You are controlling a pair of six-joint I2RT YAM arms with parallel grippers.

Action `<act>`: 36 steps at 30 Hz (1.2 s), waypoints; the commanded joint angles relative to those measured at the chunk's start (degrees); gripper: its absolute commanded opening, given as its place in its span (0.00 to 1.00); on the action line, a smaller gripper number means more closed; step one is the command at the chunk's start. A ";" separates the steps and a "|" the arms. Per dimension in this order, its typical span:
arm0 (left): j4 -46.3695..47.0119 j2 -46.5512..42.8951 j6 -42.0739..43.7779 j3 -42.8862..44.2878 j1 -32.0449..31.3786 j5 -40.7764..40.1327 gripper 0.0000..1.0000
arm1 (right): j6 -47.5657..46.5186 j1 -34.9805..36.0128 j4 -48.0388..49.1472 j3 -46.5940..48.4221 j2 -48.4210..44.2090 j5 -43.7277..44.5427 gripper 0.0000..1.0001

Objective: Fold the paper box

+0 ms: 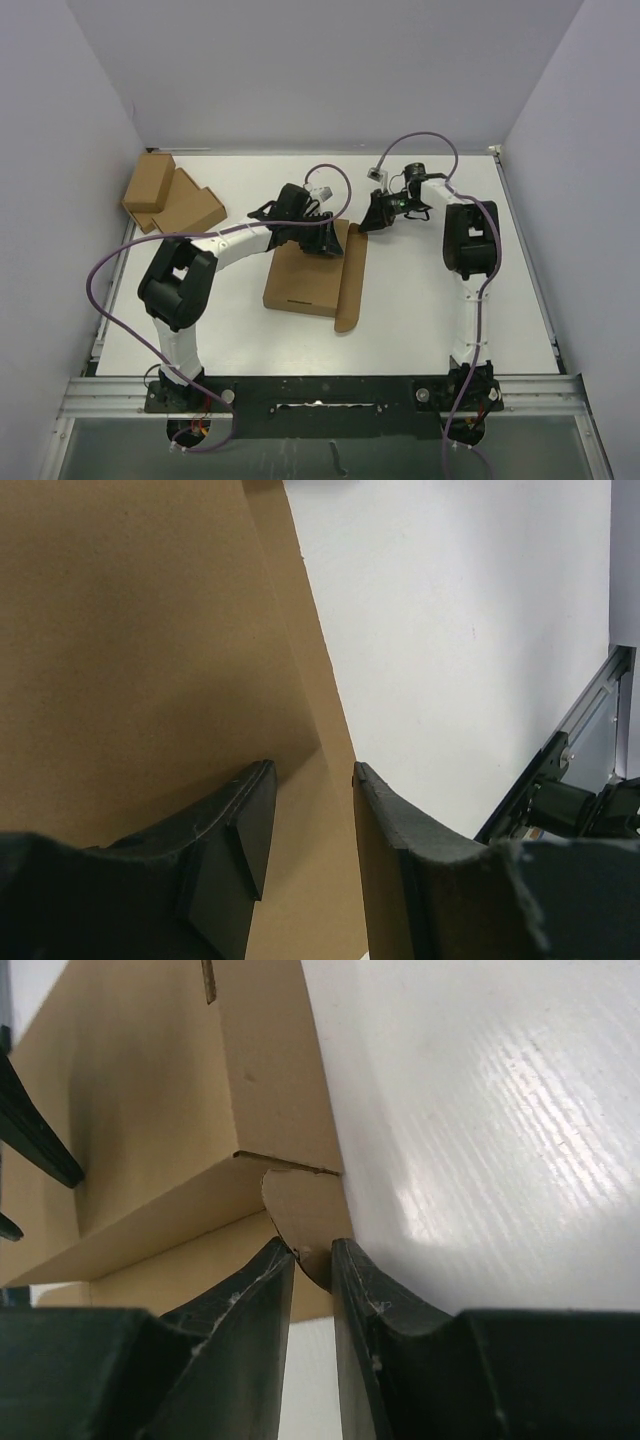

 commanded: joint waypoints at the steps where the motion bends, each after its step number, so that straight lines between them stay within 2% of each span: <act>1: -0.34 2.12 0.73 1.67 0.64 -0.25 0.36 | -8.35 2.67 -1.21 -3.84 -8.22 5.44 0.24; 5: -0.29 2.32 0.65 1.75 1.12 0.28 0.36 | -16.16 5.32 -2.77 -7.05 -12.38 10.50 0.27; 10: -0.45 2.31 0.64 1.85 1.35 0.59 0.36 | -21.75 8.19 -6.65 -8.22 -13.07 14.52 0.29; 13: -0.47 2.29 0.55 1.76 1.50 0.74 0.36 | -22.76 8.66 -8.21 -8.38 -12.66 15.50 0.36; 26: 0.28 2.58 0.05 1.50 1.83 1.60 0.36 | -23.04 10.27 -9.12 -13.68 -12.06 19.36 0.39; 31: 0.60 2.42 -0.33 1.41 1.80 2.13 0.36 | -23.06 8.81 -9.69 -13.81 -14.16 17.27 0.59; 36: 1.13 2.28 -0.47 1.41 1.94 2.82 0.36 | -23.55 6.24 -11.91 -12.40 -18.99 12.82 0.68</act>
